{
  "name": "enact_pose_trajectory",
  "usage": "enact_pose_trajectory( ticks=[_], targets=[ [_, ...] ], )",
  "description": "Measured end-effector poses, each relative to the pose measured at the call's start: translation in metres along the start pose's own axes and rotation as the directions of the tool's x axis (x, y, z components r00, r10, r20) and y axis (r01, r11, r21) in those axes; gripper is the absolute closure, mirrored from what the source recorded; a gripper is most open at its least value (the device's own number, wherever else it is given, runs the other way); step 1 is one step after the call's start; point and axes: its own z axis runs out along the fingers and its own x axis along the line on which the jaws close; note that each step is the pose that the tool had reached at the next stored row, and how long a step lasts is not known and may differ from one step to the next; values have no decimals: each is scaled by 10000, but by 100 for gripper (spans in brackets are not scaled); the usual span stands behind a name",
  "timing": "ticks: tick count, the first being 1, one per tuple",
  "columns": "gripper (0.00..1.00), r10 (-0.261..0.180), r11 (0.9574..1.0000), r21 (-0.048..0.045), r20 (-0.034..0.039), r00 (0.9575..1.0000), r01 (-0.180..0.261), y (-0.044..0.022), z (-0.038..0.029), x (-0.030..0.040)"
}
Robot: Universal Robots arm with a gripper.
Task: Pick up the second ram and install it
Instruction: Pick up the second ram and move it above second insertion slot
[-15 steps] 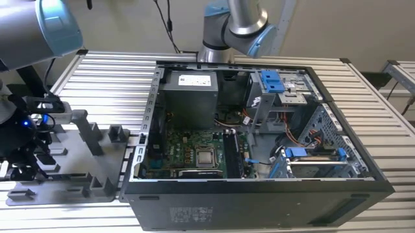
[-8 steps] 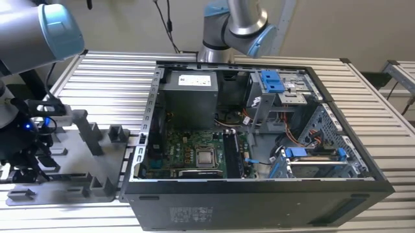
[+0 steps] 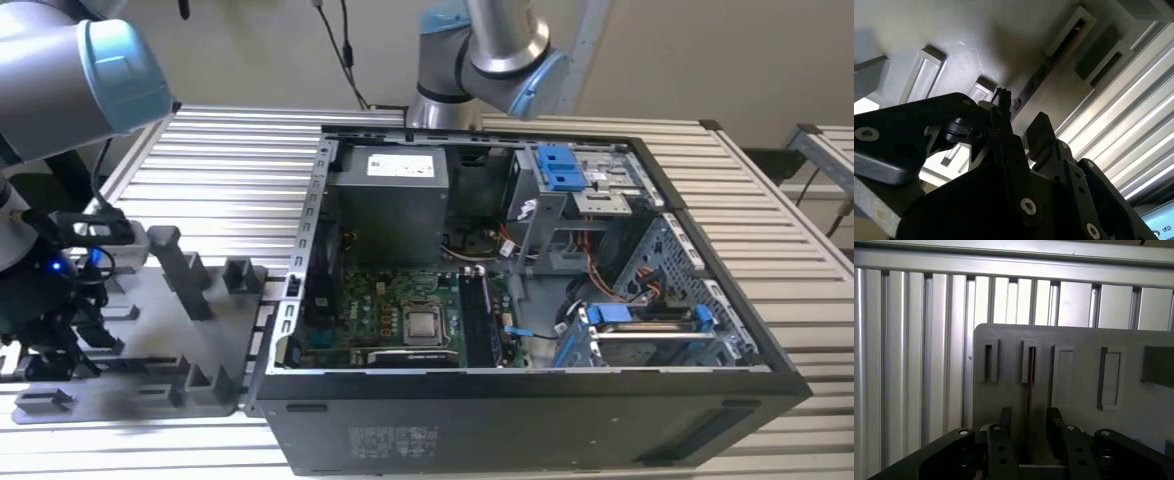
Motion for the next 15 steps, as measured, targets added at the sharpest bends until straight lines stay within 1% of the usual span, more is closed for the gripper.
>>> enact_pose_trajectory(
  ticks=[4, 5, 6, 8, 9, 15],
  targets=[
    [58, -6, 10000, 4, -3, 10000, 6, 0, 2, 0],
    [58, -14, 10000, 38, -4, 10000, 14, 0, 10, 0],
    [58, -25, 9999, 100, -8, 10000, 25, 1, 17, 0],
    [58, -47, 9997, 255, -13, 10000, 47, 0, 34, 0],
    [58, -52, 9996, 279, -15, 10000, 52, -1, 41, 1],
    [58, -124, 9995, 279, -22, 9999, 125, -1, 64, 1]
  ],
)
